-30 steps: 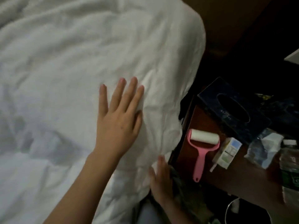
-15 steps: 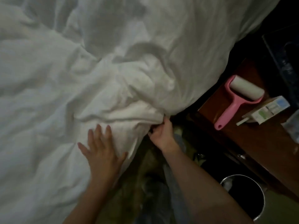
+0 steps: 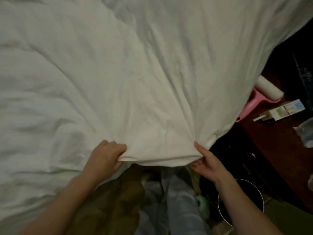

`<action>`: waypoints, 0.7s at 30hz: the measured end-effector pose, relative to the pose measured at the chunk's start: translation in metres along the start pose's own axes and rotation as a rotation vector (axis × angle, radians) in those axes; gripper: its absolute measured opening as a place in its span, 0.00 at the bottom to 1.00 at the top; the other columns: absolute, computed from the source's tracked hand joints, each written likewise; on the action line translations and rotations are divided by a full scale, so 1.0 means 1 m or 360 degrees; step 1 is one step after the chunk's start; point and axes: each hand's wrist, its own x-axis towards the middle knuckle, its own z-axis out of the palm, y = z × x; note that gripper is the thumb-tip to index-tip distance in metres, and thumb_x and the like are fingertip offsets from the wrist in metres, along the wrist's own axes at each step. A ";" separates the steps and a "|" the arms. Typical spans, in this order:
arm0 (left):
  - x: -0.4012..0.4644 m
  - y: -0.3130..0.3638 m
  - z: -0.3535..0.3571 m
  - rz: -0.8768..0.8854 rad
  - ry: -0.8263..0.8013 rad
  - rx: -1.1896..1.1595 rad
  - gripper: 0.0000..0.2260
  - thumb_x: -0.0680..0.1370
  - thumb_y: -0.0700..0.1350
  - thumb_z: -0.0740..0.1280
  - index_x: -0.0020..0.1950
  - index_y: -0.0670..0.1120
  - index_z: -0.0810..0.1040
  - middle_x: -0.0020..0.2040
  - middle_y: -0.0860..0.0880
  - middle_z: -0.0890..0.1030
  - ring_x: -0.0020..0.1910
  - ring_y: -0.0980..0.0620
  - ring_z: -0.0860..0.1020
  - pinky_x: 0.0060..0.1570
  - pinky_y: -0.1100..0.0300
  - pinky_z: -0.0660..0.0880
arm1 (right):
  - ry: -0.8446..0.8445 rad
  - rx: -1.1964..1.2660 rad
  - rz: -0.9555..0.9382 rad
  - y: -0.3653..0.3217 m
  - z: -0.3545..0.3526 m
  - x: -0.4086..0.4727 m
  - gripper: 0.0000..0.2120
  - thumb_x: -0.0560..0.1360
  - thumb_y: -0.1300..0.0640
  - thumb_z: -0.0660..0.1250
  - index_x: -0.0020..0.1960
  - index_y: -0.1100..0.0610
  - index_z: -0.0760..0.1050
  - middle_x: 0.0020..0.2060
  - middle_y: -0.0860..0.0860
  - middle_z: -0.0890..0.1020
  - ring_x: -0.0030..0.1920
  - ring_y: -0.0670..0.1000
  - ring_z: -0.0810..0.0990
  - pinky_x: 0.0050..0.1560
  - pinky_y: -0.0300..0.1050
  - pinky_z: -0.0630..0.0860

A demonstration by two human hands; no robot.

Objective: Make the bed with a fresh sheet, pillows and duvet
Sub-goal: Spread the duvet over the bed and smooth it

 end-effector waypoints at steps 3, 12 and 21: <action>-0.013 -0.001 0.027 -0.0341 -0.0457 0.0053 0.09 0.74 0.46 0.63 0.53 0.48 0.73 0.52 0.47 0.76 0.52 0.46 0.76 0.52 0.55 0.70 | 0.0741 -0.0645 -0.0033 0.019 -0.030 0.036 0.05 0.70 0.60 0.71 0.40 0.60 0.75 0.34 0.56 0.74 0.31 0.52 0.72 0.31 0.42 0.69; -0.037 -0.010 0.053 -0.0717 -0.0043 -0.0495 0.22 0.73 0.53 0.58 0.60 0.43 0.78 0.54 0.43 0.80 0.53 0.42 0.79 0.53 0.52 0.74 | 0.0725 -0.2273 -0.0946 0.032 0.100 0.027 0.09 0.77 0.59 0.62 0.54 0.59 0.76 0.53 0.57 0.78 0.55 0.59 0.76 0.53 0.48 0.71; -0.070 -0.062 0.046 -0.3234 0.1459 -0.2230 0.21 0.79 0.43 0.63 0.70 0.40 0.64 0.66 0.43 0.70 0.62 0.44 0.72 0.57 0.54 0.72 | -0.0594 -0.3408 -0.2463 0.034 0.266 0.059 0.27 0.78 0.55 0.60 0.76 0.53 0.60 0.76 0.53 0.60 0.77 0.55 0.55 0.74 0.62 0.50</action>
